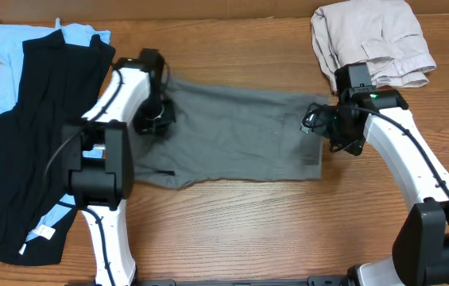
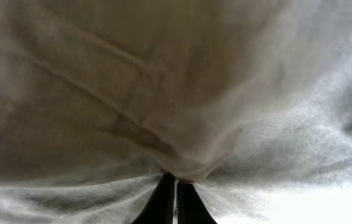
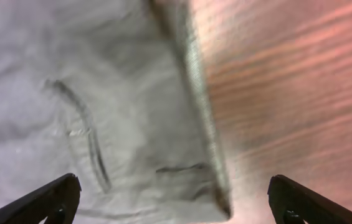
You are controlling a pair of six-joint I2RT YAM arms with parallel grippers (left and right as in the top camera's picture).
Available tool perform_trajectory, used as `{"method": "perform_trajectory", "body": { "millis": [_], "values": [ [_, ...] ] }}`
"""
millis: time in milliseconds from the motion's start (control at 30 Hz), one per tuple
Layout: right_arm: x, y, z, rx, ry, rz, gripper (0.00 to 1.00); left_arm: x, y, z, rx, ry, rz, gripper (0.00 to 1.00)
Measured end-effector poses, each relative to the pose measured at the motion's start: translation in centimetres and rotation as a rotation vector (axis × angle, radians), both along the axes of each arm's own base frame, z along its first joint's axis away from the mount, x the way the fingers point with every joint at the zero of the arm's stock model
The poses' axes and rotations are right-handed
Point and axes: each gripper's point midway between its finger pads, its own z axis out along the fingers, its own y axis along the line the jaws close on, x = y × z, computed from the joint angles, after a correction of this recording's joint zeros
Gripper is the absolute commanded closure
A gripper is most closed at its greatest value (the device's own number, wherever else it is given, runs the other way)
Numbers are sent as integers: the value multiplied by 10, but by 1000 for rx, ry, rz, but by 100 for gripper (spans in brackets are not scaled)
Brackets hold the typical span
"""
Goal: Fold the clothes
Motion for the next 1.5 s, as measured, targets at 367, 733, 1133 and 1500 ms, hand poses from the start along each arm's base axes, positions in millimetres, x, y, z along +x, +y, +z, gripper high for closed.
{"method": "perform_trajectory", "body": {
  "millis": [367,733,1133,1500],
  "values": [
    [11,-10,-13,114,-3,77,0,-11,12,2,4,65,-41,52],
    [10,-2,-24,156,26,113,0,11,6,56,-39,-34,-129,12],
    [1,1,-43,168,38,166,0,25,20,125,49,-226,-205,10],
    [4,1,-73,157,-27,191,12,35,28,87,108,-261,-253,20]
  ]
}}
